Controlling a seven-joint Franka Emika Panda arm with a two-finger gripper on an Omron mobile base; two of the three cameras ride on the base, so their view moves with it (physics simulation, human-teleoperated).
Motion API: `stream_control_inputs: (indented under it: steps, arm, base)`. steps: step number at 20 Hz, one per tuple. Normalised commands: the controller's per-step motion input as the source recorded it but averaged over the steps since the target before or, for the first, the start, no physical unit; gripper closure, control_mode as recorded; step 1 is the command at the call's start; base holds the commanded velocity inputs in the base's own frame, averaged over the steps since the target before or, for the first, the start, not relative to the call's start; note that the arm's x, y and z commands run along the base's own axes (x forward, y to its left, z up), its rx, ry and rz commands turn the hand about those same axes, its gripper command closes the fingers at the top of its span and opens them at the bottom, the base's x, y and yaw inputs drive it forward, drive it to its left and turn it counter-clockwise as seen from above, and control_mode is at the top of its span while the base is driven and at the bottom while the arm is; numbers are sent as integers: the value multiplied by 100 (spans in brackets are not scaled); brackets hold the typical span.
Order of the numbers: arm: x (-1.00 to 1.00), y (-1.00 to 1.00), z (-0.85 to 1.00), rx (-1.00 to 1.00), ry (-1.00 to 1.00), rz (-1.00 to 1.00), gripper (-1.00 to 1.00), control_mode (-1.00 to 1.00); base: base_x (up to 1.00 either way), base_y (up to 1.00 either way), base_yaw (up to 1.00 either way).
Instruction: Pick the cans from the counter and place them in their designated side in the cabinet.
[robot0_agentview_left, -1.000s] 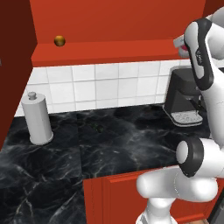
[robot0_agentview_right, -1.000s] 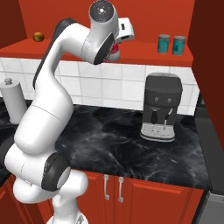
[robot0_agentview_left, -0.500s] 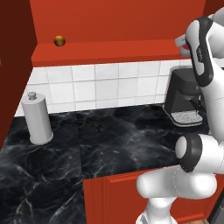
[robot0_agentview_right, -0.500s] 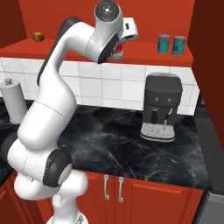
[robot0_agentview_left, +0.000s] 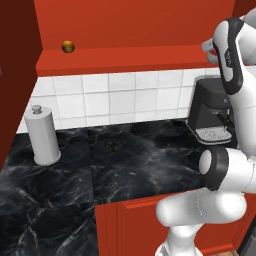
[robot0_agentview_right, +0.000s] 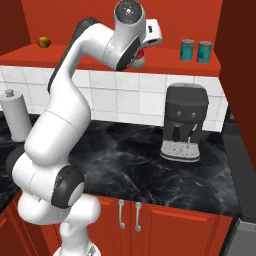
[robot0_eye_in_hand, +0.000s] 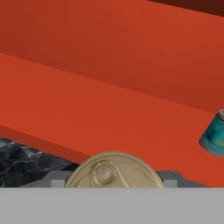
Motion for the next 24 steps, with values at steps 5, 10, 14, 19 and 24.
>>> stream_control_inputs:
  steps: [5,10,14,19,24]
  arm:
    - [7,-15,5,0,0,0,100,-100]
    - [7,-14,3,0,0,0,100,-100]
    - [8,-12,1,0,0,0,100,-100]
    - [9,-7,0,0,0,0,100,-100]
    - [9,-8,2,0,0,0,100,-100]
  base:
    - [0,0,0]
    - [0,0,0]
    - [0,0,0]
    - [0,0,0]
    - [0,0,0]
